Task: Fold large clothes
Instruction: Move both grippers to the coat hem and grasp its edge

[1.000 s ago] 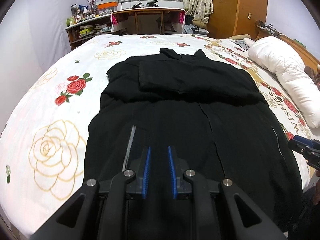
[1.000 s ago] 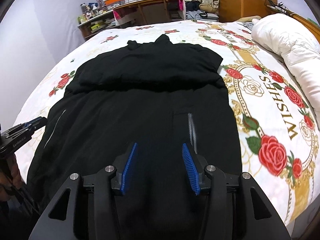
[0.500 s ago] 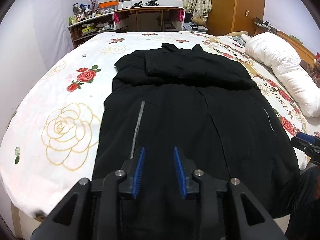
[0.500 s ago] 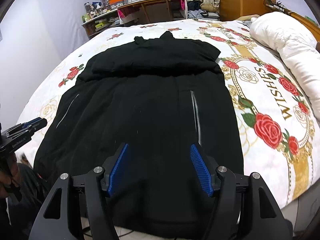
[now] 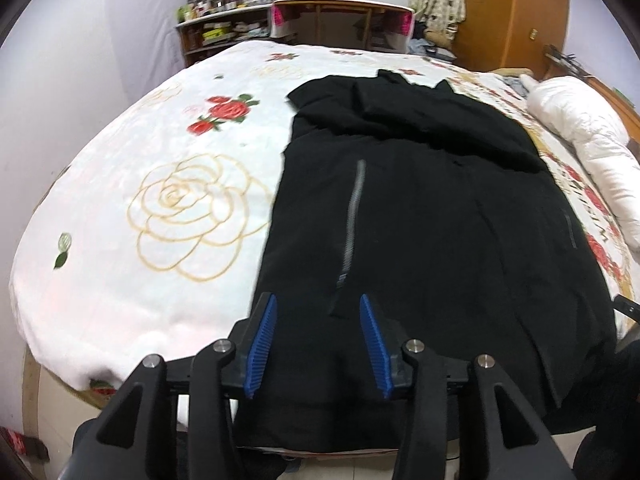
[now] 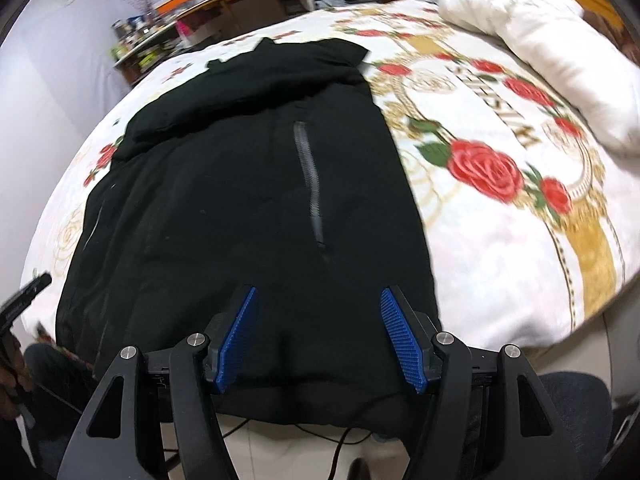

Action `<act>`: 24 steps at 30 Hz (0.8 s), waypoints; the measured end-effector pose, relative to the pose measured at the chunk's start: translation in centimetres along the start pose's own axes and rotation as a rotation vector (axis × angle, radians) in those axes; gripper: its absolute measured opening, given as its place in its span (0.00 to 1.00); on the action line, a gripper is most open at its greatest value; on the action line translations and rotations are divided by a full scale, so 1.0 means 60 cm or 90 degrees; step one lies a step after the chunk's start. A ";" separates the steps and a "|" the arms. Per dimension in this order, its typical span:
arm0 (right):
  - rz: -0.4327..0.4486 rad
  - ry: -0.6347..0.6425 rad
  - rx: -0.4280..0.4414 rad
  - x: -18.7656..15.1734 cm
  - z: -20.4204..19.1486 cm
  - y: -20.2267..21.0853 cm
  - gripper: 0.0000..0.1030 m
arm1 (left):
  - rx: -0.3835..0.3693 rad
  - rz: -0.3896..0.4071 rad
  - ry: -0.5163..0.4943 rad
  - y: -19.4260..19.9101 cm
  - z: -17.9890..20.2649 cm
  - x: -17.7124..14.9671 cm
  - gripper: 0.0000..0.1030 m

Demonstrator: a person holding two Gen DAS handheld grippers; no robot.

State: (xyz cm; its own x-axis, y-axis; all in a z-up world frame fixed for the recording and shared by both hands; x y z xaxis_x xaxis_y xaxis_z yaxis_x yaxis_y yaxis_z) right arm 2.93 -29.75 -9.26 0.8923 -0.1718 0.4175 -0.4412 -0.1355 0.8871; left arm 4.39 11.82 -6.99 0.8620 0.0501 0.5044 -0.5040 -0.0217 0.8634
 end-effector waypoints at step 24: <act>-0.105 -0.121 0.042 -0.017 0.072 -0.088 0.73 | 0.000 -0.082 0.018 -0.102 -0.018 -0.058 0.55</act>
State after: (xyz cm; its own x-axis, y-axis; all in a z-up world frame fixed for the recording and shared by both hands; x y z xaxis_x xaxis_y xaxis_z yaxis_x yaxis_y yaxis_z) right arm 3.93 -33.07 -15.22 0.9216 -0.3208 0.2183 -0.3017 -0.2387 0.9230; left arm 4.45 12.85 -14.04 0.9176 0.0800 0.3893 -0.3895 -0.0138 0.9209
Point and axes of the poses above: each gripper's, at about its wrist camera, not at the fingertips, and y roughly against the way its jaws point, z to its right, x to its top, the point moved 7 cm from there along -y, roughly the way its jaws point, and after that the axes turned 7 degrees about -z, right-handed, at the moved point
